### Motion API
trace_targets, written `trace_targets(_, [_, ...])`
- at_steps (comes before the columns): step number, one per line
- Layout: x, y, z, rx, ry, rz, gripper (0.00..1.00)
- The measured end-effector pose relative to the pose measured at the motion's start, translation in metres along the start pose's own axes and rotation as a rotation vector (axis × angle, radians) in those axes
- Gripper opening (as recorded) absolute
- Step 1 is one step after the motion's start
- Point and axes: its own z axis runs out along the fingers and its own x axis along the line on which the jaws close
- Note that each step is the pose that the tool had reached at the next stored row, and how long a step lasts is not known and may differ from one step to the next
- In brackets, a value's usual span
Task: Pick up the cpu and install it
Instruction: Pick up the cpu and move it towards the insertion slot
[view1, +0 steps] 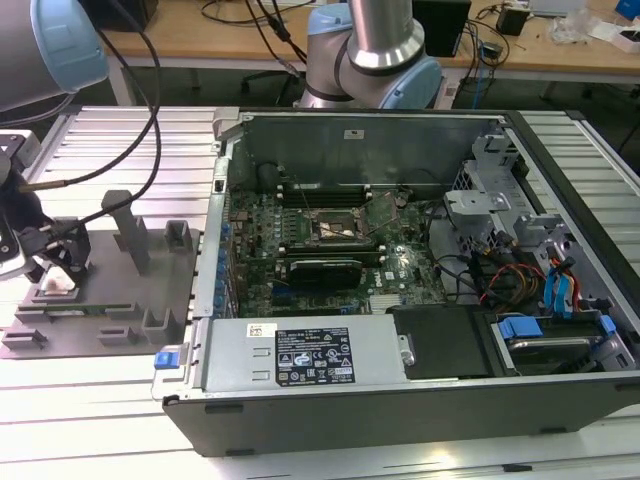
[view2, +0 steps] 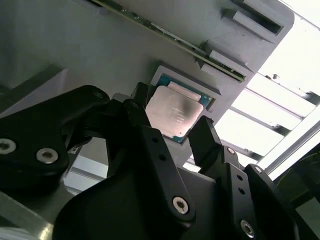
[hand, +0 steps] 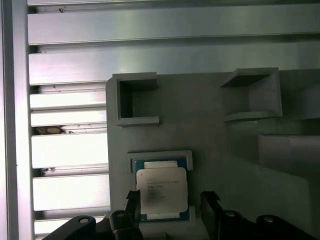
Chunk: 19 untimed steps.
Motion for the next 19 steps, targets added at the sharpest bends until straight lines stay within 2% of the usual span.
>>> trace_targets(5, [0.0012, 0.0024, 0.0071, -0.0012, 0.0004, 0.000, 0.60])
trace_targets(14, [0.0044, 0.0039, 0.0077, -0.0013, 0.0002, 0.000, 0.61])
trace_targets(15, [0.0043, 0.0040, 0.0079, -0.0014, 0.0002, -0.002, 0.67])
trace_targets(19, [0.0041, 0.0045, 0.0097, -0.0025, 0.0024, -0.050, 0.67])
